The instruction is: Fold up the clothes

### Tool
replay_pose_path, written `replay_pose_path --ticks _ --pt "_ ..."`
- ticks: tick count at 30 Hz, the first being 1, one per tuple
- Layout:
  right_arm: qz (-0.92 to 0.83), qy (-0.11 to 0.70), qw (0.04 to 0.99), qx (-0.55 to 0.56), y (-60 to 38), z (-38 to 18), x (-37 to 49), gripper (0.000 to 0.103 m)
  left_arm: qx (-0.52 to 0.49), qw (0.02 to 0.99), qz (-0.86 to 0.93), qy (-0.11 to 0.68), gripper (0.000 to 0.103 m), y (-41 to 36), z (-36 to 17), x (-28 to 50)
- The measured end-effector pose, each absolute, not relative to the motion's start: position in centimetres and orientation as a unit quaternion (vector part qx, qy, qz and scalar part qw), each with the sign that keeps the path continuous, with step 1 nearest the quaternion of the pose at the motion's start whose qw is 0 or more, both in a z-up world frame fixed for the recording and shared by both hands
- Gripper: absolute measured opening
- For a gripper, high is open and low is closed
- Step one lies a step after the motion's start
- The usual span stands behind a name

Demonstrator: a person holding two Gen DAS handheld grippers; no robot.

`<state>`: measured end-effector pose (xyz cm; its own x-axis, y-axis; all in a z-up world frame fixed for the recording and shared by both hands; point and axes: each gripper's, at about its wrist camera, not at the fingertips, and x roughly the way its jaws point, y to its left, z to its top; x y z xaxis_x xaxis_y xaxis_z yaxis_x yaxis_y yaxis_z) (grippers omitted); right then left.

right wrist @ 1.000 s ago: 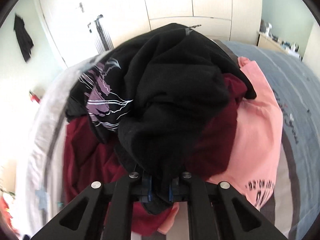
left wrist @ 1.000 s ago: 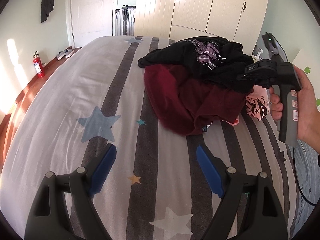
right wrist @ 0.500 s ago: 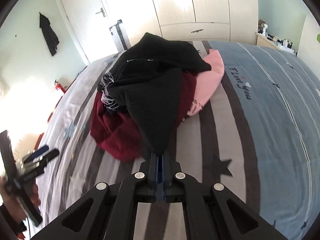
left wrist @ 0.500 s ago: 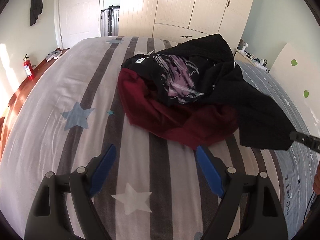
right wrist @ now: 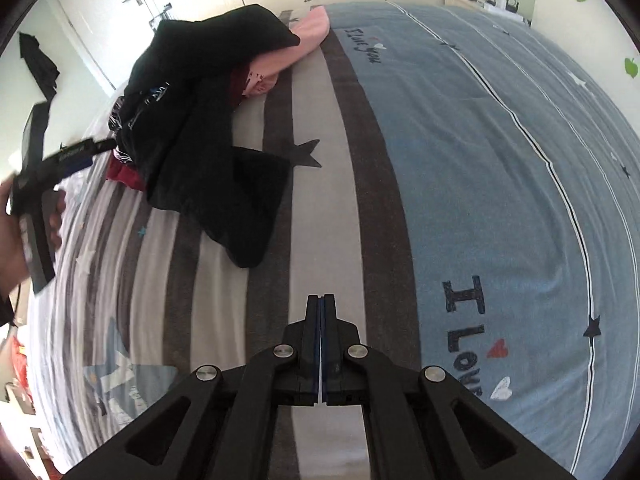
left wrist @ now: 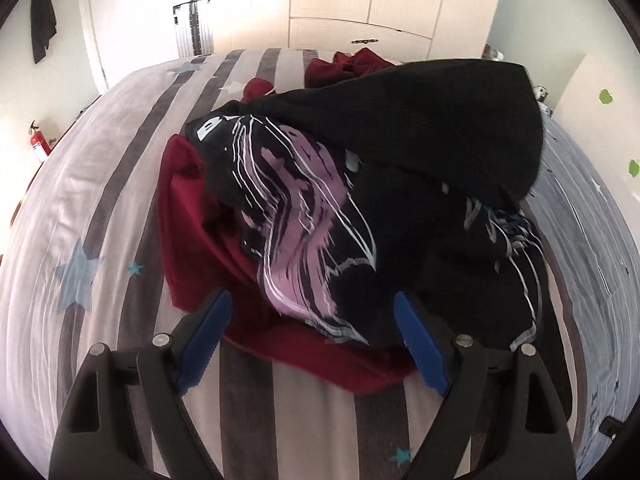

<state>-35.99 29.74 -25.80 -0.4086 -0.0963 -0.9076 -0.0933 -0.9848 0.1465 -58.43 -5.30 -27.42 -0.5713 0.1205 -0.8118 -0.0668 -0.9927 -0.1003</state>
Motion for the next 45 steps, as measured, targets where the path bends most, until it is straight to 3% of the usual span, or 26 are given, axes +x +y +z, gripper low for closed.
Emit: replay_pose_path --ticks 3,4,5,6,7,8,12,15,17,23,27,34,39,41,43,44,45 --pt "-0.845 -0.095 0.019 0.526 29.1 -26.2 -38.1 0.004 -0.482 0.028 0.874 -0.051 0.082 -5.9 -28.9 -61.3" --pt "-0.850 -0.097 0.027 0.517 28.6 -26.2 -39.0 0.013 -0.492 0.027 0.869 -0.052 0.080 -6.0 -29.4 -62.0" --pt "-0.855 -0.100 0.035 0.508 28.1 -26.3 -39.9 0.028 -0.504 0.036 0.862 -0.052 0.067 -5.8 -29.9 -62.5" --pt "-0.859 -0.103 0.045 0.499 27.6 -26.5 -41.0 0.037 -0.515 0.047 0.854 -0.051 0.044 -5.6 -30.4 -63.0" --pt "-0.863 -0.107 0.053 0.491 27.1 -26.7 -42.2 0.050 -0.528 0.062 0.846 -0.049 0.031 -5.2 -30.7 -63.4" --pt "-0.865 -0.110 0.061 0.485 26.5 -26.8 -43.3 0.055 -0.533 0.066 0.842 -0.040 0.014 -4.8 -30.6 -63.5" --pt "-0.864 -0.098 0.087 0.486 23.0 -27.5 -47.7 0.055 -0.505 0.063 0.861 -0.011 0.007 -4.0 -27.9 -60.9" --pt "-0.851 -0.096 0.090 0.509 21.5 -29.0 -50.4 0.052 -0.477 0.083 0.874 -0.029 0.007 -5.1 -25.2 -56.8" --pt "-0.844 -0.094 0.090 0.520 21.1 -29.6 -51.2 0.005 -0.471 0.095 0.876 -0.047 0.006 -6.3 -23.7 -53.4" --pt "-0.837 -0.095 0.119 0.525 21.4 -28.8 -47.2 0.004 -0.521 0.106 0.845 -0.058 0.006 -8.1 -23.4 -40.1" --pt "-0.818 -0.066 0.127 0.557 22.3 -28.7 -40.8 0.003 -0.604 0.066 0.791 -0.072 0.006 -9.6 -26.9 -30.0" --pt "-0.772 0.001 0.142 0.620 22.6 -29.1 -30.7 0.003 -0.616 0.065 0.782 -0.074 0.009 -10.7 -25.7 -23.6" --pt "-0.800 0.026 0.144 0.581 21.3 -25.3 -30.6 0.008 -0.558 0.054 0.825 -0.073 0.041 -12.8 -22.0 -25.6" --pt "-0.816 0.014 0.144 0.560 20.8 -23.5 -31.8 0.023 -0.533 0.054 0.841 -0.074 0.042 -13.9 -20.6 -26.5" --pt "-0.828 -0.003 0.149 0.540 20.0 -21.9 -33.4 0.037 -0.522 0.040 0.850 -0.064 0.056 -16.0 -19.7 -27.7" --pt "-0.833 -0.012 0.153 0.532 19.5 -21.3 -34.3 0.040 -0.521 0.029 0.851 -0.058 0.069 -16.2 -19.9 -29.1" --pt "-0.835 -0.018 0.158 0.526 18.9 -21.2 -35.2 0.041 -0.519 0.019 0.853 -0.052 0.072 -16.5 -20.2 -30.5"
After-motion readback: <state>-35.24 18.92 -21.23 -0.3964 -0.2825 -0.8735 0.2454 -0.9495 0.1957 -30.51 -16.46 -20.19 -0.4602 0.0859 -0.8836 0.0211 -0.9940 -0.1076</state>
